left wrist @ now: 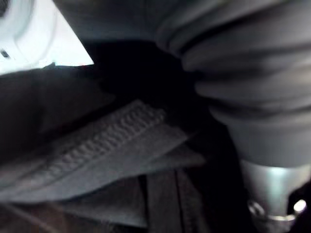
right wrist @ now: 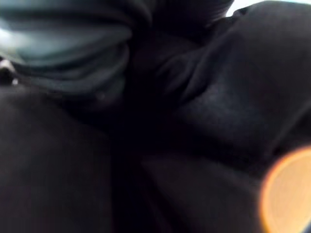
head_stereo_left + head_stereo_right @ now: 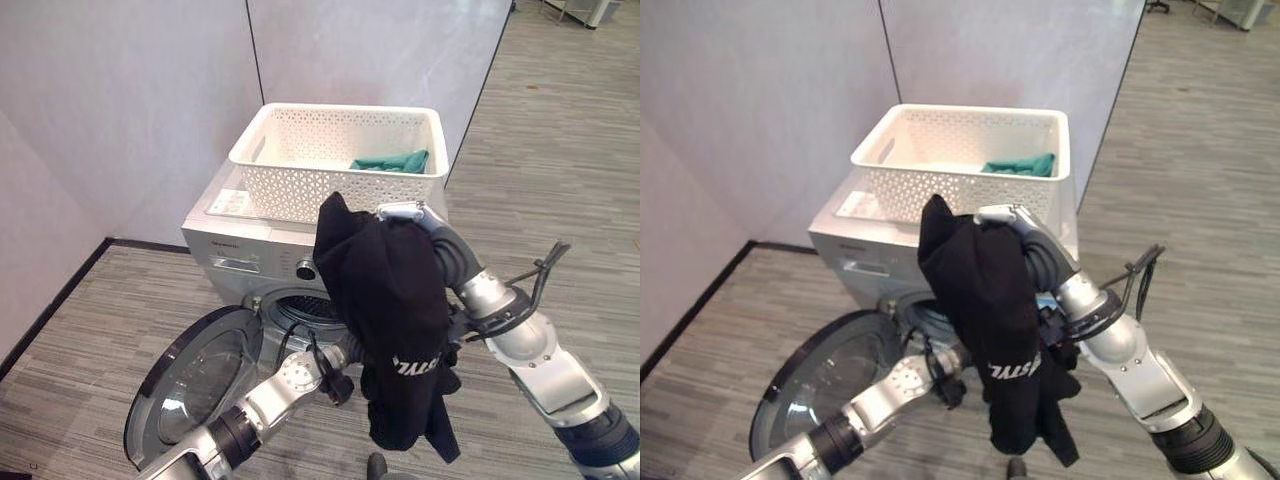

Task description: Grab the laundry basket,head to the washer,open it,put in the laundry and shut it.

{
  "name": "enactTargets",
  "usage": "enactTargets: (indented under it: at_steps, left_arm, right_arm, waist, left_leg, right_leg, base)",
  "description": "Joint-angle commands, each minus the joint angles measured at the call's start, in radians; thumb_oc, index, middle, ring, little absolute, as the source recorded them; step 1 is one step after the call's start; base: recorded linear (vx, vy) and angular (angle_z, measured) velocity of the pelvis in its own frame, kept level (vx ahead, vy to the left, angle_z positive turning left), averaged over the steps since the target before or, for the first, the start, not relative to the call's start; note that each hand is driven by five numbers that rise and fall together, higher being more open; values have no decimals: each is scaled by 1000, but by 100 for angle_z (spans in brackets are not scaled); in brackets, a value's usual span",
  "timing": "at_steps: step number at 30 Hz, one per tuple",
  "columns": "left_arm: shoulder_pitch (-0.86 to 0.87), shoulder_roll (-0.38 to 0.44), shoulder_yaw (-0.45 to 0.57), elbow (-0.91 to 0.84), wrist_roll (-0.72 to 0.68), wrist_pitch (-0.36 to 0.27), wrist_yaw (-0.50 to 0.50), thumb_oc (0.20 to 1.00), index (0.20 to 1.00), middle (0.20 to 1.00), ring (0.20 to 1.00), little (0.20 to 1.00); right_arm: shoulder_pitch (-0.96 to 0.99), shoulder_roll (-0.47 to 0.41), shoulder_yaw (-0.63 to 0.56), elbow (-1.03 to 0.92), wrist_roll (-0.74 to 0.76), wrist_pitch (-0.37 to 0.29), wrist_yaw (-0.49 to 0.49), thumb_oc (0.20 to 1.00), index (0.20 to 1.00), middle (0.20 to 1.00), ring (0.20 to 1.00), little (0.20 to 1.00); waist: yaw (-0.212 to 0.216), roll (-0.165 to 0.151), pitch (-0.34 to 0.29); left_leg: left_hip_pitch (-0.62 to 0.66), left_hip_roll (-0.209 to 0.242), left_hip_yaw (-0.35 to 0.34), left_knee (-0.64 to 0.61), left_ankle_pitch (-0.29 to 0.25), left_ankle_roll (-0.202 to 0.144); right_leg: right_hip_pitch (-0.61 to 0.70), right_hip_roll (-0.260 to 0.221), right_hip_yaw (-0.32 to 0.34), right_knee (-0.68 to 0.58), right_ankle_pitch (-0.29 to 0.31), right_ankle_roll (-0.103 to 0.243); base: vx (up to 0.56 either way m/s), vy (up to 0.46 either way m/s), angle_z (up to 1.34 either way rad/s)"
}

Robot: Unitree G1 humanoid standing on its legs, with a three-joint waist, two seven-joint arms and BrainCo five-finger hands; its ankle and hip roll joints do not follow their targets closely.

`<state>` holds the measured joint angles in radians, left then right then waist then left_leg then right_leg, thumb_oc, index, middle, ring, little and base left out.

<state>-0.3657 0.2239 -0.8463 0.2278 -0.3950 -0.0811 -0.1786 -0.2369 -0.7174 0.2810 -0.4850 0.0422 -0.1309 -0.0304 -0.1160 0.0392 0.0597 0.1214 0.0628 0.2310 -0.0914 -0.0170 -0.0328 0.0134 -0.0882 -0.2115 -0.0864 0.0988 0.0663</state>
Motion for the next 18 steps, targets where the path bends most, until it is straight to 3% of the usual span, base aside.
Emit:
enactTargets:
  at_steps: [1,7,10,18]
  left_arm:
    - [-85,-20,-59,32,-37,-8,-22,1000,1000,1000,1000,1000]
    - [-72,30,-87,-43,-1,12,-71,1000,1000,1000,1000,1000]
    - [-66,78,-73,-120,64,-18,-83,1000,1000,1000,1000,1000]
    - [-18,168,-20,-244,161,-107,-59,1000,1000,1000,1000,1000]
  right_arm:
    - [-49,7,-75,2,-35,-13,-52,200,200,200,200,200]
    - [-87,-14,-87,19,-79,5,-60,200,200,200,200,200]
    - [-113,-3,-104,35,-109,6,-86,200,200,200,200,200]
    - [-108,13,-133,25,-131,-21,-118,200,200,200,200,200]
  waist:
    - [7,-31,7]
    - [22,-6,52]
    - [37,15,76]
    - [59,17,93]
  left_leg:
    - [-23,-22,-9,9,-51,34]
    - [-61,-28,-16,12,-35,32]
    - [-95,-32,-18,13,-20,27]
    - [-117,-33,-30,11,-6,22]
  right_leg:
    - [16,-51,30,100,-126,58]
    - [-15,-58,29,93,-114,60]
    - [-39,-62,29,77,-99,61]
    - [-51,-63,14,69,-92,58]
  base:
    - [0,0,0]
    - [-84,6,2]
    - [-120,19,6]
    - [-25,-11,5]
